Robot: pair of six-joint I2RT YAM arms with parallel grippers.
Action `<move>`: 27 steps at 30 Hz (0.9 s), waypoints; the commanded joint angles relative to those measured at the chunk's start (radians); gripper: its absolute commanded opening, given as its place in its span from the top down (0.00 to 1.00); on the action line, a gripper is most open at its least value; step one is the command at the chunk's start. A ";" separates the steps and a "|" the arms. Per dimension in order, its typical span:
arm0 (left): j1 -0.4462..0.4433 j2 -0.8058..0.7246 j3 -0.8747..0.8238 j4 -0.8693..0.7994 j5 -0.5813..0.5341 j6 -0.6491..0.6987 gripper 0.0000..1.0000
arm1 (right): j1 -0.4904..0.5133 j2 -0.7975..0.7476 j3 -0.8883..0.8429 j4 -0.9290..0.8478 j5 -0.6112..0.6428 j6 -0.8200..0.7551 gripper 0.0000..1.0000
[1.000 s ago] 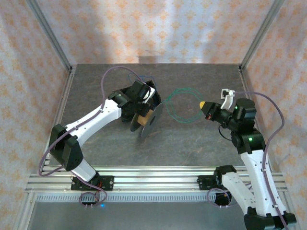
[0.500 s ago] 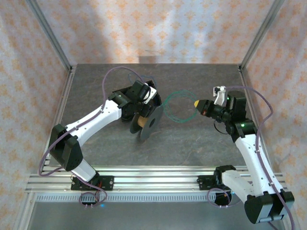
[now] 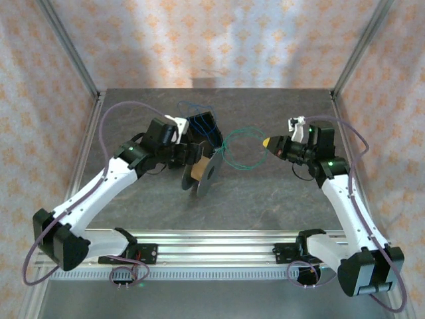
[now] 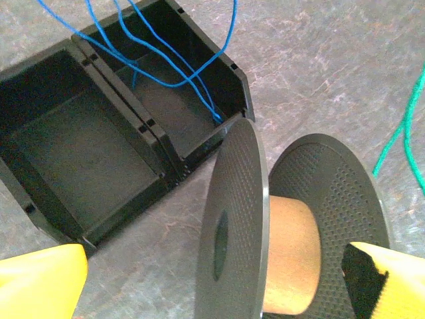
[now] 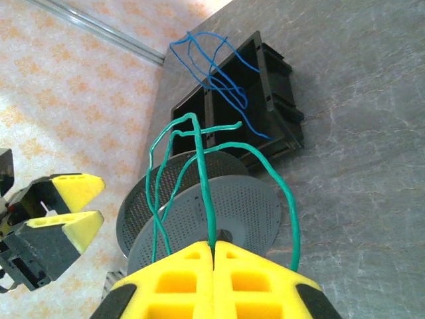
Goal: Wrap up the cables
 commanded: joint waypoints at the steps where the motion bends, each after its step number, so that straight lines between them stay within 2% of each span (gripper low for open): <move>1: 0.012 -0.031 -0.063 0.011 0.087 -0.139 0.01 | 0.005 0.020 0.058 0.038 -0.059 0.022 1.00; 6: 0.012 -0.110 -0.196 0.020 0.111 -0.236 0.18 | 0.021 0.029 0.087 0.026 -0.037 0.023 1.00; 12: 0.006 -0.075 -0.214 0.038 0.131 -0.211 0.66 | 0.024 0.017 0.136 -0.027 0.001 0.026 1.00; 17: -0.026 0.004 -0.139 0.021 0.093 -0.136 0.85 | 0.024 0.000 0.154 -0.060 -0.002 0.033 1.00; 20: -0.065 0.050 -0.081 0.009 0.047 -0.093 1.00 | 0.024 0.008 0.146 -0.066 -0.031 0.040 1.00; 23: -0.097 0.087 -0.045 0.020 0.011 -0.042 1.00 | 0.024 0.018 0.132 -0.066 -0.050 0.035 1.00; 27: -0.111 0.122 -0.004 0.021 0.035 0.054 1.00 | 0.024 0.031 0.134 -0.068 -0.066 0.026 1.00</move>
